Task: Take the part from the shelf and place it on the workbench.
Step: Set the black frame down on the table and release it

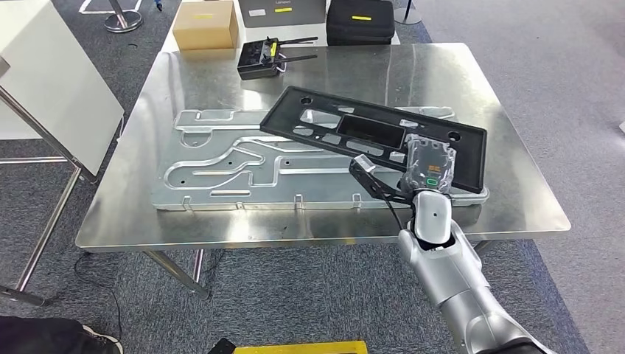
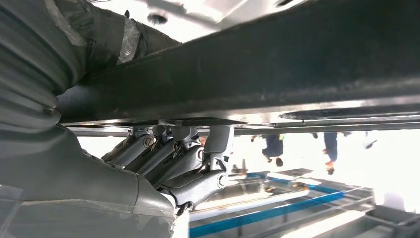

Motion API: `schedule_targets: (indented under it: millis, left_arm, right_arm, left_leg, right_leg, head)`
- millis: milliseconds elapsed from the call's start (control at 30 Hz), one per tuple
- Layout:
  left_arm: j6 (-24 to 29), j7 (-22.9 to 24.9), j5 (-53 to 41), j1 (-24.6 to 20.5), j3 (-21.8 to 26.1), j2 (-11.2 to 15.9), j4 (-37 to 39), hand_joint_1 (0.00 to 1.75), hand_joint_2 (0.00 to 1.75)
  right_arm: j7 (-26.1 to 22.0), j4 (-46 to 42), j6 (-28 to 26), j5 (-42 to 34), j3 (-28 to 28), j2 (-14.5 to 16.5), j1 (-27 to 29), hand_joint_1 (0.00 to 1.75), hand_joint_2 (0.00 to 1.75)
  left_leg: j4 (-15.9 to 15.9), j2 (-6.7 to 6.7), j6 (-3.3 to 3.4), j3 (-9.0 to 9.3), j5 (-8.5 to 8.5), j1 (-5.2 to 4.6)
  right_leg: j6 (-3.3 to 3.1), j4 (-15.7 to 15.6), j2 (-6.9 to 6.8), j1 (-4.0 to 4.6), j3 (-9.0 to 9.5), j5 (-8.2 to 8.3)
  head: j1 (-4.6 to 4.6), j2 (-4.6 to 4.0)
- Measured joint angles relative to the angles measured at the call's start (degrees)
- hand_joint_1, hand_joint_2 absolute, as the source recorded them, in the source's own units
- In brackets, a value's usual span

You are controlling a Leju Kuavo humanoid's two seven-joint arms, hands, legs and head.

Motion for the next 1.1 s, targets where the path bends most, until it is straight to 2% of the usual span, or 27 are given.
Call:
schedule_targets:
  millis: [367, 733, 767, 800, 867, 900, 933, 1100]
  left_arm:
    - [0.0, 0.1, 0.3, 0.0, -0.4, 0.0, 0.0, 0.00, 0.00]
    - [0.0, 0.0, 0.6, 0.1, -1.0, 0.0, 0.0, 0.00, 0.00]
    - [0.0, 0.0, 0.7, 0.1, -1.0, 0.0, 0.0, 0.00, 0.00]
    - [0.0, 0.0, 0.7, 0.1, -1.0, 0.0, 0.0, 0.00, 0.00]
    - [0.1, 0.0, 0.9, 0.1, -1.0, 0.0, 0.0, 0.00, 0.00]
    - [0.1, 0.1, 1.0, 0.1, -1.0, 0.0, 0.0, 0.00, 0.00]
    - [0.1, 0.0, 1.1, 0.1, -1.0, 0.0, 0.0, 0.00, 0.00]
    - [0.2, -0.3, 1.4, 0.0, -1.0, -0.1, 0.0, 0.00, 0.00]
  right_arm:
    - [0.4, 3.4, 1.0, -0.4, 3.6, 4.0, -0.2, 1.75, 1.75]
    - [2.1, 6.0, 1.2, -1.4, 4.7, 5.4, -0.2, 1.71, 1.75]
    - [2.2, 6.2, 1.4, -1.5, 4.8, 5.4, -0.2, 1.61, 1.75]
    - [2.3, 6.4, 1.6, -1.6, 4.8, 5.4, -0.3, 1.30, 1.75]
    - [2.6, 6.7, 2.1, -1.7, 4.9, 5.4, -0.4, 0.48, 1.75]
    - [2.7, 6.9, 2.3, -1.7, 5.0, 5.4, -0.4, 0.14, 1.75]
    - [2.8, 7.2, 2.3, -1.8, 5.1, 5.4, -0.5, 0.01, 1.75]
    - [3.3, 8.2, 2.0, -2.0, 5.5, 5.6, -0.6, 0.00, 1.75]
  left_leg:
    - [0.0, -0.08, 0.00, -0.06, 0.01, -0.07]
    - [0.0, -0.10, 0.00, -0.09, 0.01, -0.07]
    - [0.1, -0.10, 0.00, -0.09, 0.01, -0.07]
    - [0.1, -0.10, 0.00, -0.09, 0.01, -0.07]
    - [0.1, -0.10, 0.00, -0.09, 0.01, -0.07]
    - [0.1, -0.10, 0.00, -0.09, 0.01, -0.07]
    - [0.1, -0.10, 0.00, -0.09, 0.01, -0.07]
    - [0.1, -0.10, 0.00, -0.08, 0.01, -0.07]
  right_leg:
    - [0.01, 0.0, -0.04, 0.02, 0.01, 0.00]
    - [0.01, 0.0, -0.09, 0.02, 0.00, 0.00]
    - [0.01, 0.0, -0.09, 0.02, 0.00, 0.00]
    - [0.01, 0.0, -0.09, 0.02, 0.00, 0.00]
    - [0.01, 0.0, -0.09, 0.02, 0.01, 0.01]
    - [0.01, 0.0, -0.09, 0.02, 0.01, 0.01]
    - [0.01, 0.0, -0.09, 0.02, 0.00, 0.01]
    - [0.01, 0.0, -0.09, 0.02, 0.01, 0.01]
  head:
    - [0.02, 0.00]
    - [0.01, 0.00]
    - [0.01, 0.00]
    - [0.01, 0.00]
    - [0.02, 0.00]
    - [0.02, 0.00]
    - [0.02, 0.00]
    - [0.01, 0.00]
